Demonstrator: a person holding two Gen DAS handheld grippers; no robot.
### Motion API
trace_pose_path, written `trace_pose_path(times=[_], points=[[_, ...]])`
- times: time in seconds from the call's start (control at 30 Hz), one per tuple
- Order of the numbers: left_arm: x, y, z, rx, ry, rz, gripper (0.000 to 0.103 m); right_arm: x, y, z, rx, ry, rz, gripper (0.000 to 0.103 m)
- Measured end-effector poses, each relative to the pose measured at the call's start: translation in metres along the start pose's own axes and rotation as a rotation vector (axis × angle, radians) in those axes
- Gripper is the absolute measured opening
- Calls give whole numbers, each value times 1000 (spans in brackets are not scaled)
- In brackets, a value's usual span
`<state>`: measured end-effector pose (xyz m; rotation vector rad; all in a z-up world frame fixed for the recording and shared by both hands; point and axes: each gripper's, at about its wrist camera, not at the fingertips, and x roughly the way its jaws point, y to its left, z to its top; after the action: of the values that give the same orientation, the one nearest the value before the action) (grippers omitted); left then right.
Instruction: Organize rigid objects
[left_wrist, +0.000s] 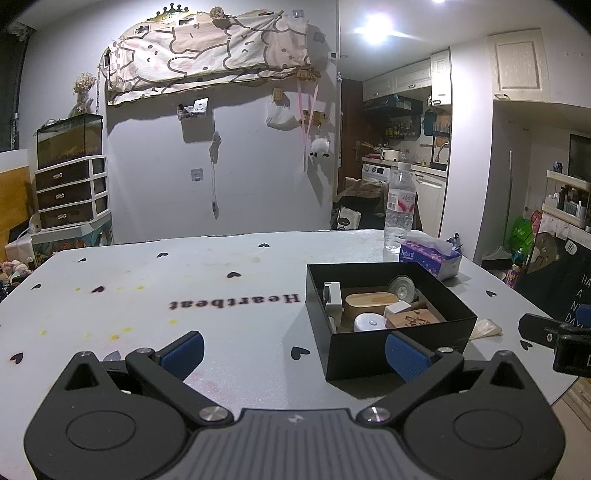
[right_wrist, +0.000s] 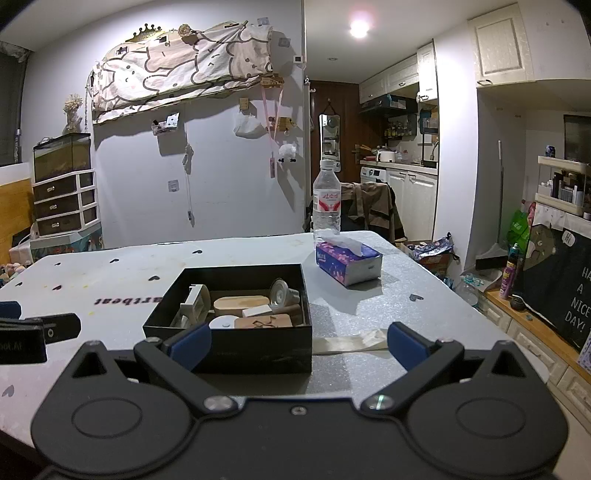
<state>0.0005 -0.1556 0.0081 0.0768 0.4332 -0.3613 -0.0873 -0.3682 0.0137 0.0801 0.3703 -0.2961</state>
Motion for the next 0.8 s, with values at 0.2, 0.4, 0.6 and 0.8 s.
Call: trace_pose_path(times=[0.2,0.4,0.6,0.8], points=[[0,1,-1,0,3,1,103,0,0,0,0,-1,0,103],[0,1,-1,0,3,1,103,0,0,0,0,-1,0,103],[-1,2,0,0,3,1,103,1,0,0,0,-1,0,103],[-1,2,0,0,3,0,103,1,0,0,1,-1,0,103]])
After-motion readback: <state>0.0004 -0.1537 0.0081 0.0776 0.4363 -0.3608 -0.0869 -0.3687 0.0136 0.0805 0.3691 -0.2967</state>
